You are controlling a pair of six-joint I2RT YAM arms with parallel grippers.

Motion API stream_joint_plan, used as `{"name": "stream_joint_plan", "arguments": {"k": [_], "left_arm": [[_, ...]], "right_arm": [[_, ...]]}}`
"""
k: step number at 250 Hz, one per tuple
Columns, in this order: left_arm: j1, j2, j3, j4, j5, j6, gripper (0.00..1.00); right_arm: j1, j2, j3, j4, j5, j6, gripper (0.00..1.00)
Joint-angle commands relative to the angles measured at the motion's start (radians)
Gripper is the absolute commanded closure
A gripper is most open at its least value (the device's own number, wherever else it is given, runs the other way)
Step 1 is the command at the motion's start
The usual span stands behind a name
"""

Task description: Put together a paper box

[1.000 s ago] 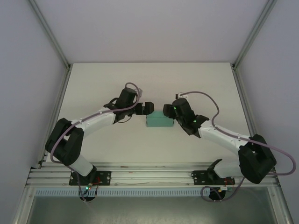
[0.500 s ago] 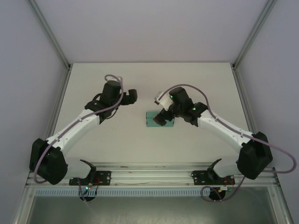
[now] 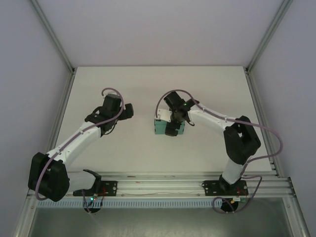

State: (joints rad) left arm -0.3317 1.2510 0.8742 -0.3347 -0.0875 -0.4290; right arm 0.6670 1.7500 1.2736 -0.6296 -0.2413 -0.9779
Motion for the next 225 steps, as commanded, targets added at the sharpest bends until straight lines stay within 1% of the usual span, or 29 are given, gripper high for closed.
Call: {"name": "stream_joint_plan", "arguments": {"k": [1, 11, 27, 46, 61, 77, 103, 140, 162, 184, 225], "left_arm": [[0.011, -0.016, -0.009, -0.020, -0.026, -0.016, 0.00], [0.011, -0.013, -0.009, -0.020, -0.027, -0.016, 0.00], [0.011, -0.010, -0.010, -0.021, -0.023, -0.016, 0.00], [0.010, -0.008, -0.012, -0.021, -0.024, -0.015, 0.00], [0.012, -0.010, -0.013, -0.024, -0.026, -0.017, 0.00], [0.012, -0.013, -0.017, -0.027, -0.031, -0.019, 0.00], [0.012, -0.025, -0.024, -0.029, -0.034, -0.017, 0.00], [0.012, -0.049, -0.040, -0.032, -0.041, -0.019, 0.00], [0.012, -0.064, -0.051, -0.027, -0.040, -0.019, 0.00], [0.011, -0.077, -0.061, -0.027, -0.041, -0.019, 0.00], [0.012, -0.094, -0.074, -0.029, -0.043, -0.020, 0.00]], "right_arm": [[0.013, 0.030, 0.032, -0.024, 0.071, -0.035, 0.10], [0.017, 0.042, 0.035, -0.024, 0.082, -0.033, 0.14], [0.027, 0.055, 0.031, -0.013, 0.114, -0.030, 0.14], [0.040, 0.059, 0.017, 0.023, 0.162, -0.024, 0.18], [0.048, 0.057, 0.001, 0.070, 0.206, -0.019, 0.24], [0.057, 0.055, -0.017, 0.122, 0.253, -0.022, 0.36], [0.068, 0.061, -0.023, 0.154, 0.300, -0.030, 0.39], [0.089, 0.071, -0.041, 0.247, 0.403, -0.049, 0.49], [0.102, 0.082, -0.054, 0.308, 0.468, -0.077, 0.49], [0.108, 0.099, -0.054, 0.342, 0.501, -0.082, 0.48], [0.121, 0.119, -0.055, 0.328, 0.520, -0.080, 0.33]]}}
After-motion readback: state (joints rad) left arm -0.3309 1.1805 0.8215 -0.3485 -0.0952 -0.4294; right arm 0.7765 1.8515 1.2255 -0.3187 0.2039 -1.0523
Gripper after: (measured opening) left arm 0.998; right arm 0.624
